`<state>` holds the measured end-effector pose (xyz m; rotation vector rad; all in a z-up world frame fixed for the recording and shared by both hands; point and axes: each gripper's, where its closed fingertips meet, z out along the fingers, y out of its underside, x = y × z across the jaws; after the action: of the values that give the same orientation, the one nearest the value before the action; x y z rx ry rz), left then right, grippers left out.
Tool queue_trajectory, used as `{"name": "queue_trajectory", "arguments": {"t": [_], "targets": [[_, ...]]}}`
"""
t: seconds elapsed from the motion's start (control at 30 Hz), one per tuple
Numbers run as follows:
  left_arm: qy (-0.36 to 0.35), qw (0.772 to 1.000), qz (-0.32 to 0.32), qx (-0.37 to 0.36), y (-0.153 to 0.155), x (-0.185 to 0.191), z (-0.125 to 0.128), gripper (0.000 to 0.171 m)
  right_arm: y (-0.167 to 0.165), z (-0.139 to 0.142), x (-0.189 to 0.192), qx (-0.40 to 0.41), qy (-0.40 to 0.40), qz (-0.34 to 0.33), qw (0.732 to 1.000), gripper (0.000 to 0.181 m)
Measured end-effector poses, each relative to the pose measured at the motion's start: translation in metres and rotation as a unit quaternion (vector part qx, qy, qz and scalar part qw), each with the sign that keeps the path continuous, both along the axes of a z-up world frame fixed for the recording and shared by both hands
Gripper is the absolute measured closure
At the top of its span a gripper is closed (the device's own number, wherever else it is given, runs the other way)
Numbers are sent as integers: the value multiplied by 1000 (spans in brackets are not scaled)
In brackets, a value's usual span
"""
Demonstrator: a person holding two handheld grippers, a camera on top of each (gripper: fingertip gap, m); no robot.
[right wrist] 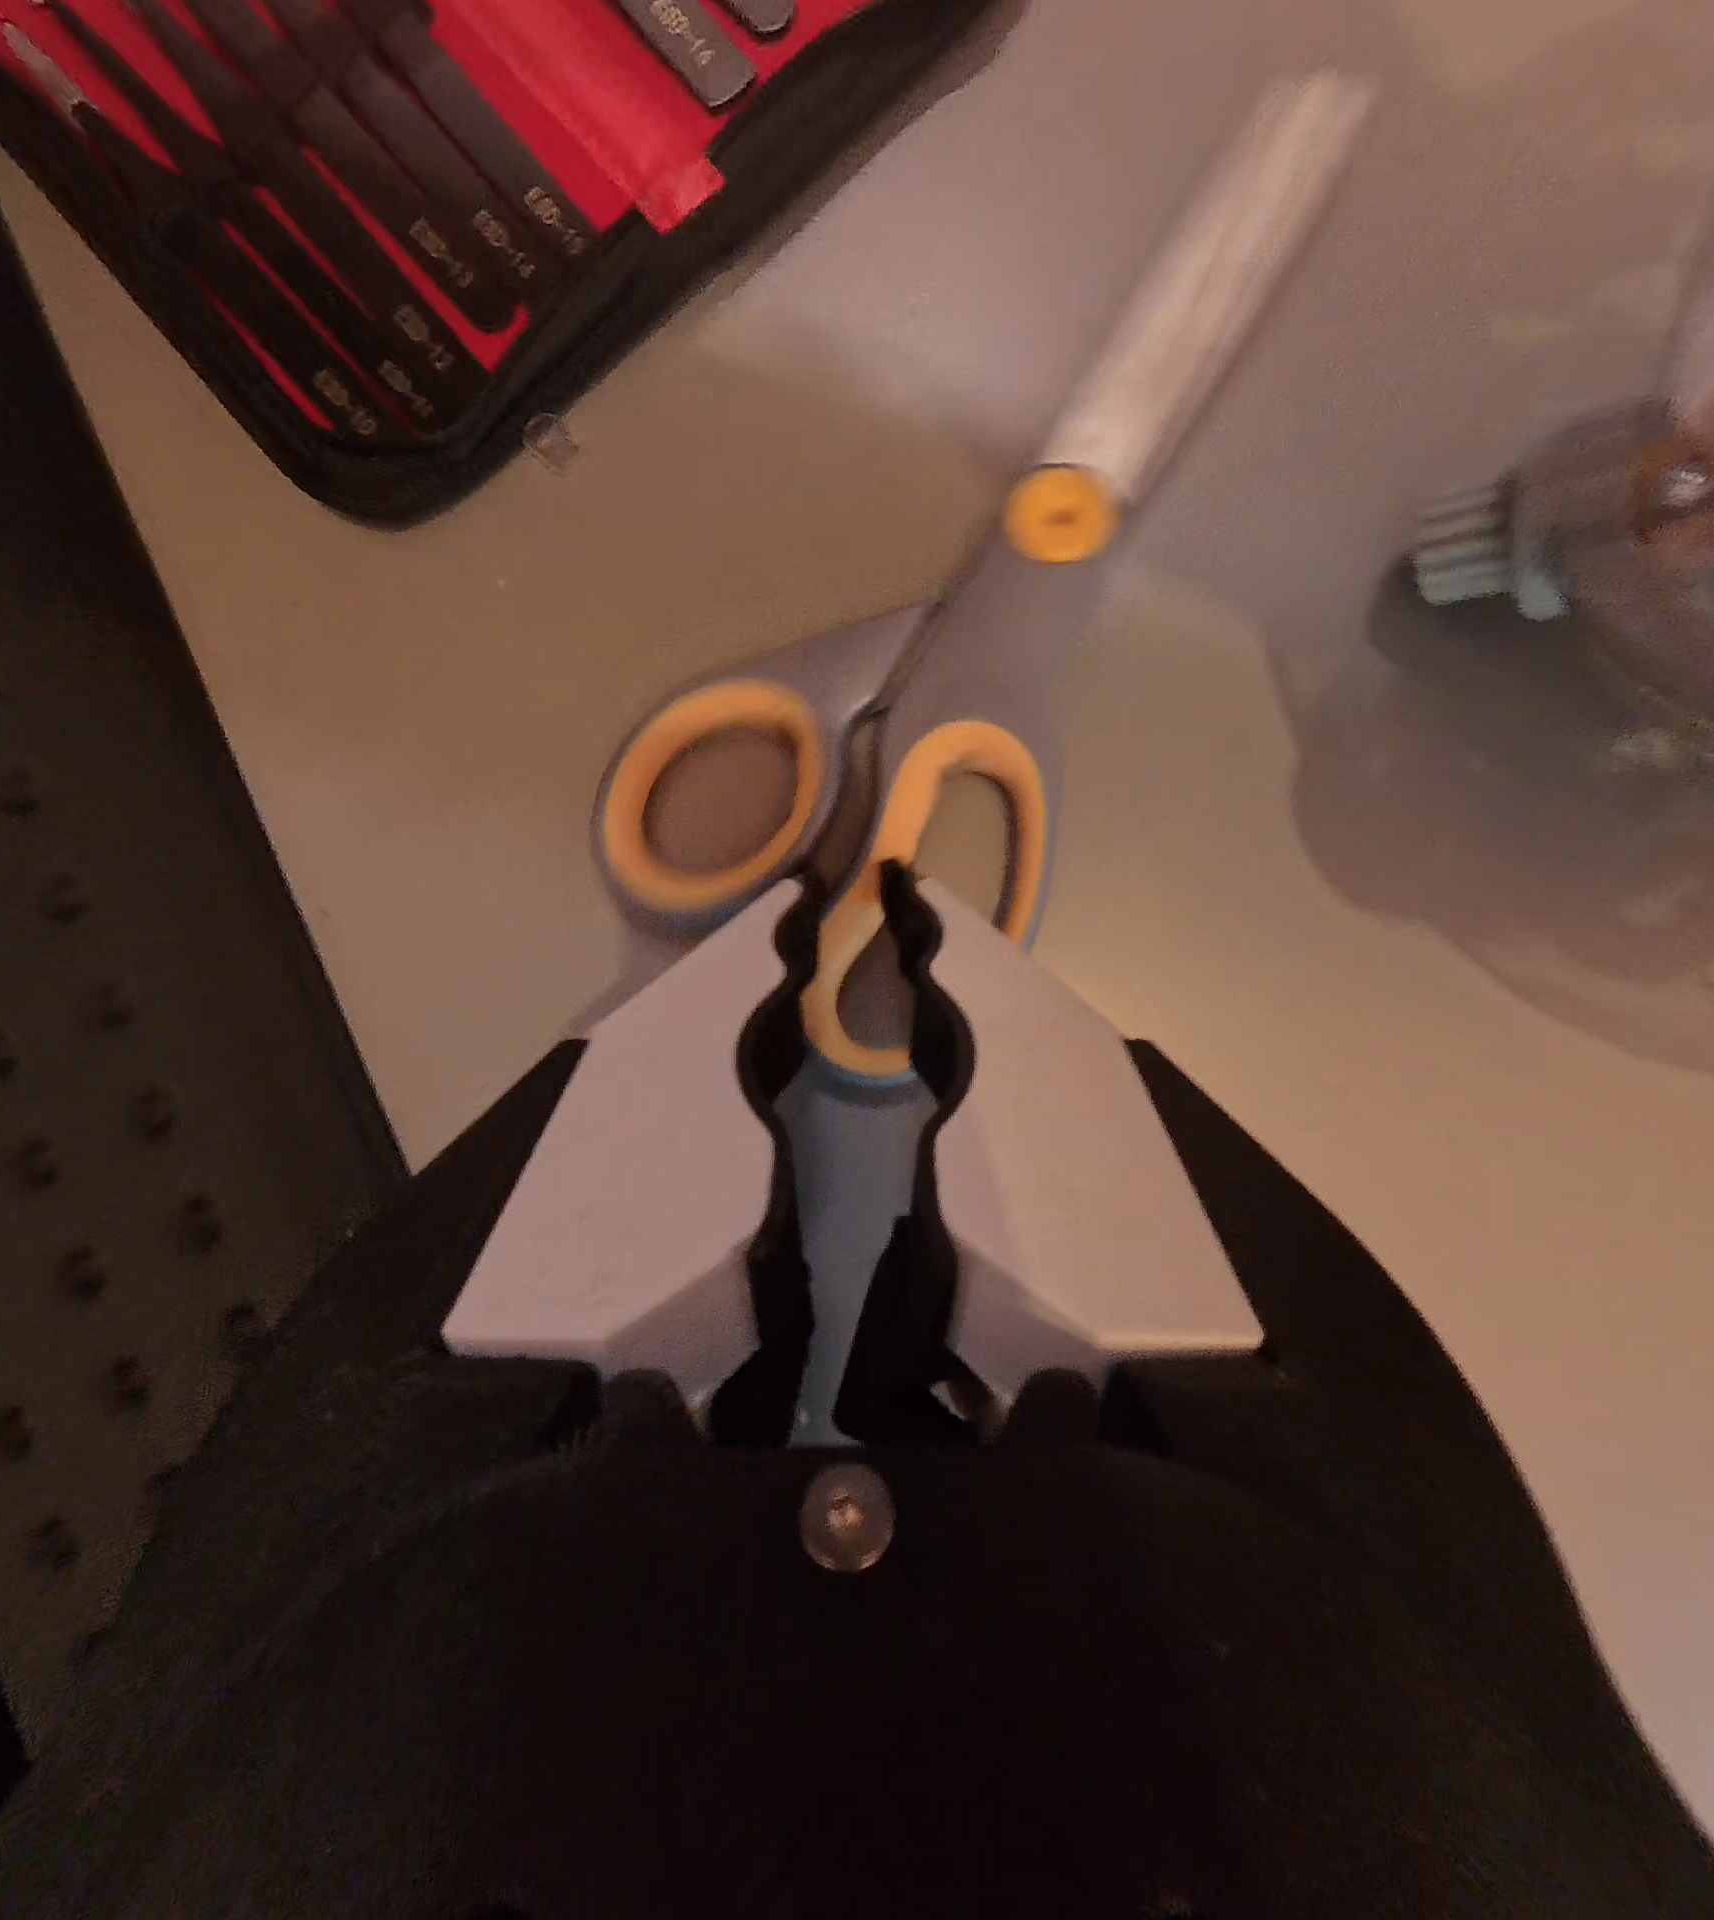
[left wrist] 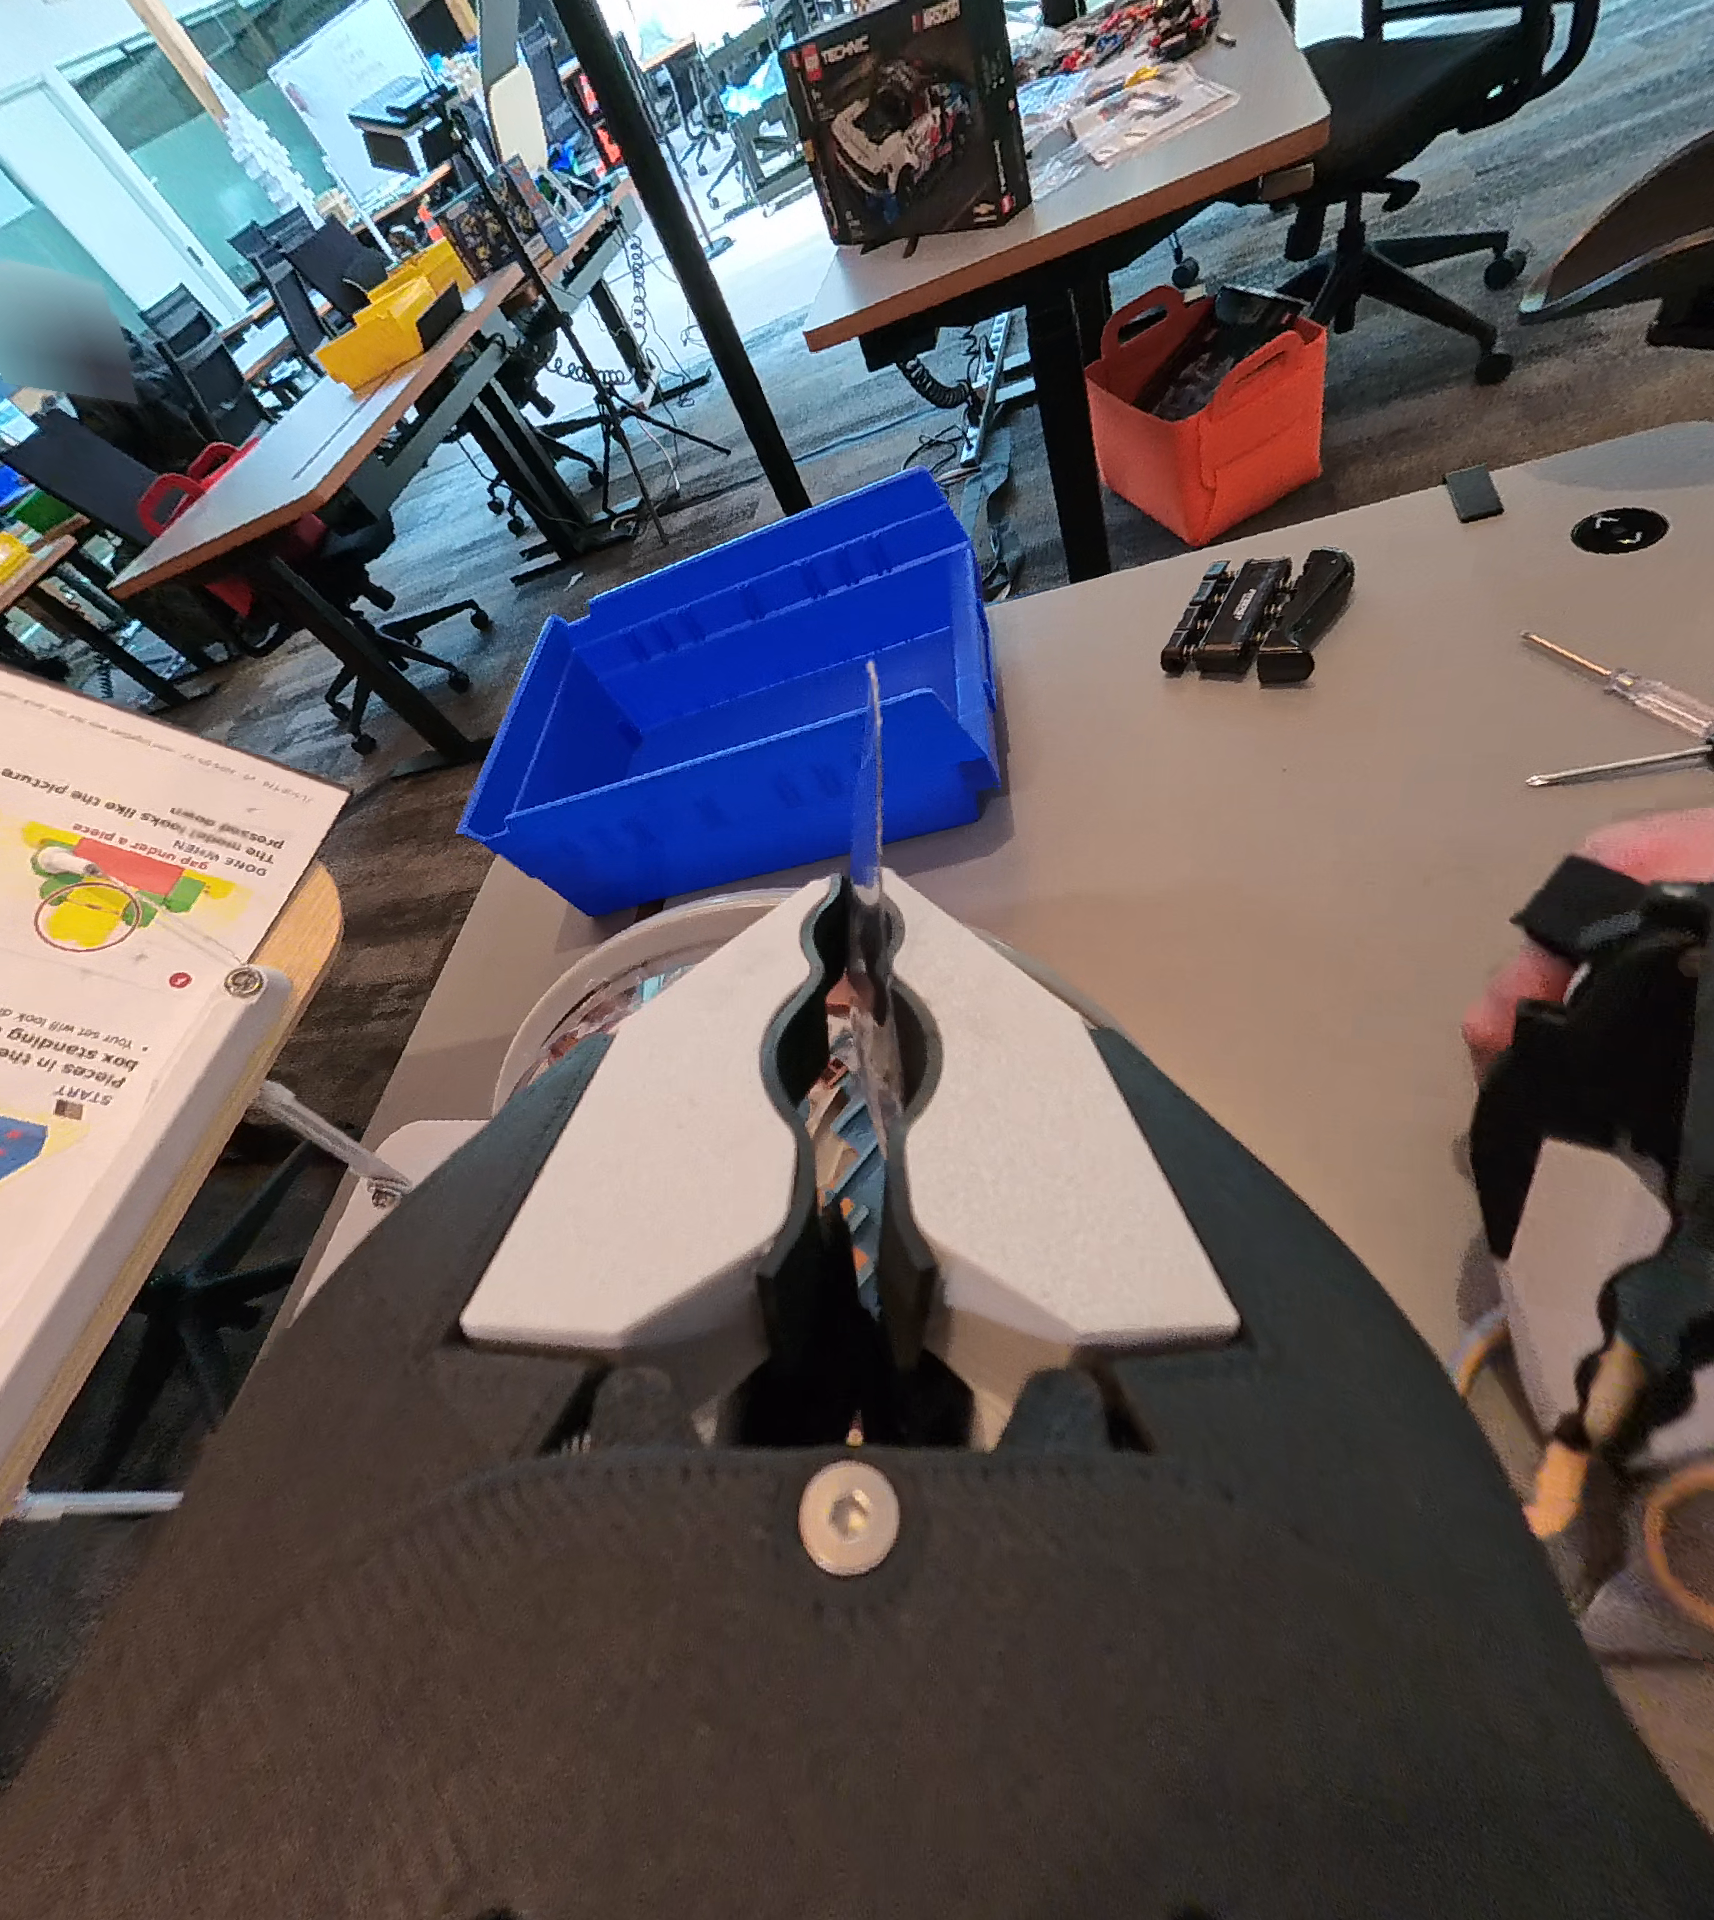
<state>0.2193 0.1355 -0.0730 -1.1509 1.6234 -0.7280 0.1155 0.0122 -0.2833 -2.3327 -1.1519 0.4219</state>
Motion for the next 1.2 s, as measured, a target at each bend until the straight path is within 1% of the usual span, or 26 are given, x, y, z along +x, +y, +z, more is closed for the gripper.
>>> {"name": "queue_trajectory", "arguments": {"t": [0.03,0.1,0.17,0.27,0.33,0.37,0.43,0.53,0.6,0.63,0.67,0.7,0.73,0.8,0.87,1.0,1.2], "targets": [[-2,1000,-2,-5,1,-3,1,171,-4,1,8,-4,-7,12,1000,176],[-5,1000,-10,-17,2,-8,1,171,-12,2,22,-7,-26,40,999,176],[-9,1000,-11,-19,3,-12,2,171,-15,2,37,-10,-36,40,999,177],[-8,1000,-18,-23,3,-17,2,171,-16,15,49,2,-21,36,999,178],[-9,999,-25,-28,0,-18,2,171,-21,28,51,19,-12,64,998,166],[-8,999,-29,-29,-2,-18,2,171,-25,32,53,25,-11,82,996,157],[-3,999,-33,-27,-5,-18,1,171,-29,32,58,20,-23,94,995,150],[2,999,-38,-26,-9,-16,0,171,-24,24,50,-2,-9,68,998,140],[5,999,-42,-27,-12,-16,-1,171,-18,8,49,-16,-32,37,999,134],[6,999,-45,-28,-13,-16,-1,171,-19,-2,50,-27,-47,28,998,134],[8,998,-49,-28,-15,-17,-2,171,-19,-6,46,-23,-41,27,998,135],[10,998,-51,-27,-16,-17,-2,171,-17,-5,40,-12,-24,27,999,149],[12,998,-55,-30,-17,-17,-2,171,-17,-6,37,-10,-21,27,999,155],[19,997,-67,-34,-21,-18,-3,171,-18,-6,38,-5,-32,36,999,160],[26,996,-78,-38,-24,-19,-4,171,-18,-4,39,-3,-28,39,999,160],[32,993,-102,-42,-31,-20,-5,171,-33,15,46,-1,3,68,998,160],[58,984,-157,-59,-47,-17,-11,171,-54,61,89,17,26,81,996,160]]}}
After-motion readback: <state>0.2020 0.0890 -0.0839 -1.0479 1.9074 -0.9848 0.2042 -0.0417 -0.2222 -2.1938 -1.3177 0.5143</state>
